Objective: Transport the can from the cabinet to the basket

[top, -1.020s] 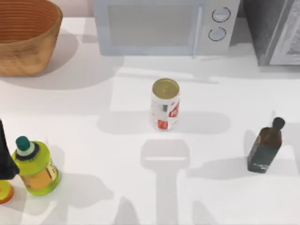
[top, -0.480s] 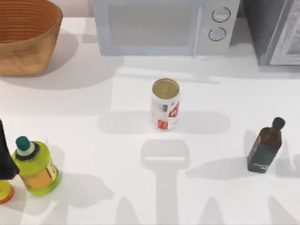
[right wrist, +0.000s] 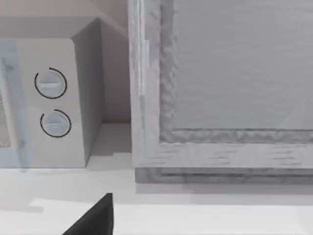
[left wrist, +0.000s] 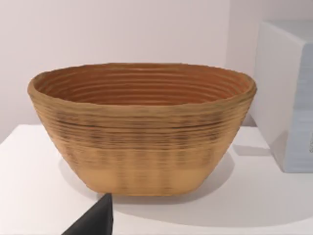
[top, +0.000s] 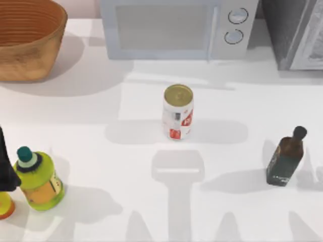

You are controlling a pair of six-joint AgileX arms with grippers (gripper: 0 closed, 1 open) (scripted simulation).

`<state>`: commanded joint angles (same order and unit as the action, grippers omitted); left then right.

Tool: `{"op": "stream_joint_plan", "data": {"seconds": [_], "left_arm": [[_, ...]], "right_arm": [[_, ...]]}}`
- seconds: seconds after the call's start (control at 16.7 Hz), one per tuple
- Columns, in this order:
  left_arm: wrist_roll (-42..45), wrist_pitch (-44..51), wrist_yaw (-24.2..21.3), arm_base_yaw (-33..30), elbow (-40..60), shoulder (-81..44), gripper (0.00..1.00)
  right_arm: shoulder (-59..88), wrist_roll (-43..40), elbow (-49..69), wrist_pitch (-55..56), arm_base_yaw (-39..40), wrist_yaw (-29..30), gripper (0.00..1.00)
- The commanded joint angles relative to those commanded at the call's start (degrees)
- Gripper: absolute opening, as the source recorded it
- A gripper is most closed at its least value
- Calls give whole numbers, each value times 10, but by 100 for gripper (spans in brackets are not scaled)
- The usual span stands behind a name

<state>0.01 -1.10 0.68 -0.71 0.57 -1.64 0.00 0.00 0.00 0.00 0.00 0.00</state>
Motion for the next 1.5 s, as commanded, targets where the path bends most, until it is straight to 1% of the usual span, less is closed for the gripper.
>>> {"op": "stream_joint_plan", "data": {"seconds": [0.12, 0.24, 0.48, 0.72, 1.2, 1.5], "left_arm": [[0, -26, 16, -17, 13, -39, 100], [1, -67, 41, -43, 35, -99, 100], [2, -180, 111, -116, 94, -269, 100], [4, -324, 199, -208, 169, -486, 100], [8, -637, 392, -409, 331, -959, 100], [10, -803, 493, -516, 418, -1211, 100]], "right_arm": [[0, 0, 0, 0, 0, 0, 100], [0, 0, 0, 0, 0, 0, 100], [0, 0, 0, 0, 0, 0, 100], [0, 0, 0, 0, 0, 0, 100], [0, 0, 0, 0, 0, 0, 100], [0, 0, 0, 0, 0, 0, 100]]}}
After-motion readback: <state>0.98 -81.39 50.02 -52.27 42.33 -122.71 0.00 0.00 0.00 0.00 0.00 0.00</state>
